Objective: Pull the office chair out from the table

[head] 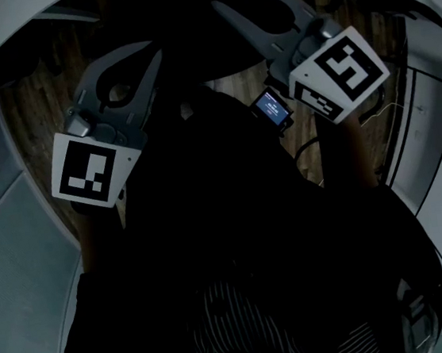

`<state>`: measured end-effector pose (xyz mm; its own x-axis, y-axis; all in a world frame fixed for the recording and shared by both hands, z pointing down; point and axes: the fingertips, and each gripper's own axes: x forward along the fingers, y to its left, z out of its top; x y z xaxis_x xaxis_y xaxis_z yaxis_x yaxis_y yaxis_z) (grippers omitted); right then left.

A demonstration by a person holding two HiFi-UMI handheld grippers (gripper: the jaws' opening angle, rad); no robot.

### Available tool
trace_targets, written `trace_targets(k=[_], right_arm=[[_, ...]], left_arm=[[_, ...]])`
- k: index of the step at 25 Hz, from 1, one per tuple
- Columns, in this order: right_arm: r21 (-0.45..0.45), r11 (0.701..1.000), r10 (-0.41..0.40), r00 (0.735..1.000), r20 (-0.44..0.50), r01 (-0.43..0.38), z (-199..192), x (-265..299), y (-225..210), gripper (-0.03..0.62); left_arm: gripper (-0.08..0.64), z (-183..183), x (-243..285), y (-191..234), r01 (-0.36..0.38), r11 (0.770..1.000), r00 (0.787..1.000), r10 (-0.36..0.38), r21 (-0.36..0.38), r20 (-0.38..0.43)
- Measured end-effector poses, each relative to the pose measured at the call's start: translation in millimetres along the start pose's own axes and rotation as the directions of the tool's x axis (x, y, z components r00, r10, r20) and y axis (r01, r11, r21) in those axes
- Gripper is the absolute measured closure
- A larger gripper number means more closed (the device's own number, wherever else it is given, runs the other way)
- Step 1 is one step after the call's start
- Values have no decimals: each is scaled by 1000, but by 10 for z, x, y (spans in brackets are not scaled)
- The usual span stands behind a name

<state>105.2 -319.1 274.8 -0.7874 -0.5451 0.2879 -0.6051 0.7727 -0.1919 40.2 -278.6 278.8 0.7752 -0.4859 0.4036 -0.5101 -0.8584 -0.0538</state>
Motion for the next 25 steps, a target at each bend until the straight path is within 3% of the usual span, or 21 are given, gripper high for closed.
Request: trace_targets(k=[8,12,18,21,25], right_arm=[[-167,981,-117,989,-86,101,-26,173,398,592],[-186,978,-115,988,-101,95,-2,1,443,592],[-271,960,-108,982,-153,63,-29,24,786,591],[-268,962,-95,975,-199,40,-181,11,881,592],[-308,951,-117,956,-268,30,-367,3,864,591]], left_arm=[[558,-370,-178,24,178,982,983,-174,65,-56],[558,-396,-20,-55,203,974,975,-192,102,-109],[558,-385,-186,-64,243,964,969,-238,106,-60],[558,-340,-252,-106,275,961,961,-276,24,24],[557,-375,-313,-133,285,958,958,-286,34,14]])
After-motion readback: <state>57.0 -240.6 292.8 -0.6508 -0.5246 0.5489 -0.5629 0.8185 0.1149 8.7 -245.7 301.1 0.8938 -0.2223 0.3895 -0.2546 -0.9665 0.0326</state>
